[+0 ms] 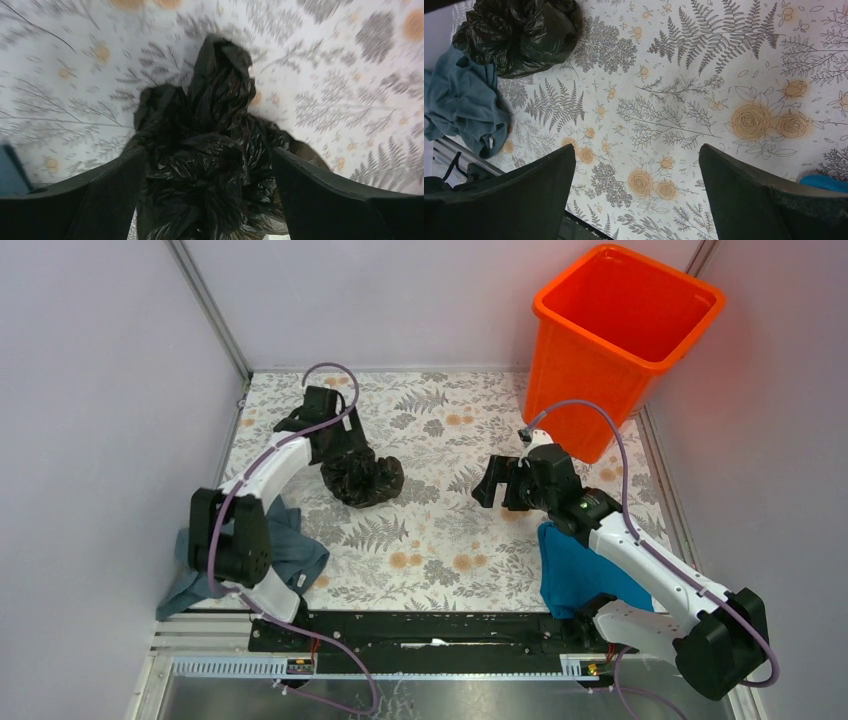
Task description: Put the trash bags into the trash bin
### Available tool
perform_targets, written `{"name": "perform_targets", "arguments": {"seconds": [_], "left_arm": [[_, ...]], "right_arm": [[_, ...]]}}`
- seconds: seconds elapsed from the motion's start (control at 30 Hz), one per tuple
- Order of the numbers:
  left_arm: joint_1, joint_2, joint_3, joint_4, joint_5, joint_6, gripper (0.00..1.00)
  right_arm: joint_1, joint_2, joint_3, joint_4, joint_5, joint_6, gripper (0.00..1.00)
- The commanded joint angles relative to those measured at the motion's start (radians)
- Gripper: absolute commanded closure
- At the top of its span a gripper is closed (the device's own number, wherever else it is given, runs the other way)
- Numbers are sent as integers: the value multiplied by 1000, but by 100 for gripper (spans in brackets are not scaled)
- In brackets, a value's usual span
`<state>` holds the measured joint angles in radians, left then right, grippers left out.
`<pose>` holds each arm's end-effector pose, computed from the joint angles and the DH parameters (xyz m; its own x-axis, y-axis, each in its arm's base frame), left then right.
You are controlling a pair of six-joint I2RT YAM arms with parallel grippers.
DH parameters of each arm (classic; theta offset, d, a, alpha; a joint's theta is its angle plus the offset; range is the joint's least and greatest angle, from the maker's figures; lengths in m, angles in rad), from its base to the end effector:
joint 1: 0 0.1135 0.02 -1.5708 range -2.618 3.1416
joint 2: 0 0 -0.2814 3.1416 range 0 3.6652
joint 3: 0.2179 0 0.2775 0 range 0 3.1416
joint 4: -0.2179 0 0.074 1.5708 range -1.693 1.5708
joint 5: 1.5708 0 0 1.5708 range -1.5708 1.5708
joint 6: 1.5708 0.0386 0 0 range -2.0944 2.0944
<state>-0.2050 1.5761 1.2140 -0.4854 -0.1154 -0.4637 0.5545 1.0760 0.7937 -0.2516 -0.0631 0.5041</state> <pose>0.3636 -0.0711 0.2708 -0.7135 -0.3054 -0.6306 -0.2141 0.9520 -0.2188 0.2199 0.1390 0.2860 -0.6549 0.1614 -0.7382 -0.2915 0.8473 0.4439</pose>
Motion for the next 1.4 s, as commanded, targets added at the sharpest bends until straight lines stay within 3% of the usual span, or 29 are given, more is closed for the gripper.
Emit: {"name": "perform_targets", "arguments": {"seconds": [0.0, 0.13, 0.3, 0.47, 0.6, 0.7, 0.87, 1.13, 1.37], "left_arm": [[4, 91, 56, -83, 180, 20, 1], [1, 130, 57, -82, 236, 29, 13], [-17, 124, 52, -56, 363, 61, 61], [-39, -5, -24, 134, 580, 76, 88], [-50, -159, -165, 438, 857, 6, 95], [-87, -218, -227, 572, 950, -32, 97], [-146, -212, -223, 593, 1029, -38, 100], [-196, -221, -227, 612, 1052, -36, 100], [-213, -218, -227, 623, 1083, -40, 100]], "right_arm": [[15, -7, 33, 27, 12, 14, 0], [18, -8, 23, 34, -3, 14, 0], [21, 10, 10, 52, -18, 18, 0], [35, 56, 20, 54, -38, 19, 0], [64, 69, 24, 81, -48, 18, 0], [97, 71, 29, 117, -58, 15, 0], [133, 57, 81, 156, -48, -23, 0], [131, -22, 197, 86, 185, -83, 3], [131, -49, 176, 196, 141, -31, 12]]}}
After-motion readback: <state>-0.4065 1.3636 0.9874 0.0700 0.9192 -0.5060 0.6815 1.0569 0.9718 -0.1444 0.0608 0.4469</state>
